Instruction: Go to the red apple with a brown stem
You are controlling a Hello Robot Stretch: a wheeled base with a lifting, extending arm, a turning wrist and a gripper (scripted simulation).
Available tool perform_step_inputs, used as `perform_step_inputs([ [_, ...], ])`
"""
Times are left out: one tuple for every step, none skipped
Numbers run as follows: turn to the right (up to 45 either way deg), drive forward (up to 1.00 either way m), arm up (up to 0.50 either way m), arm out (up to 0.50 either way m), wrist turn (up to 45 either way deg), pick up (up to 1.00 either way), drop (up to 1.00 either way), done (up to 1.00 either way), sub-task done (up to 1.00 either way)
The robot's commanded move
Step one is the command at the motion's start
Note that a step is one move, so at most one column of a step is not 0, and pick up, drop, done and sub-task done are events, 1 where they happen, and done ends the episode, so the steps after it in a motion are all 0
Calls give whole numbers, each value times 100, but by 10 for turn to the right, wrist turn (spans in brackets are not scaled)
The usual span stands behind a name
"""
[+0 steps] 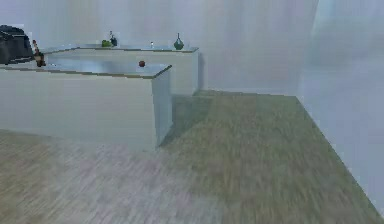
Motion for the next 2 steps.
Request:
perform_step_inputs([
  [30,0,0,0,0,0,0,0,0],
  [0,100,0,0,0,0,0,0,0],
])
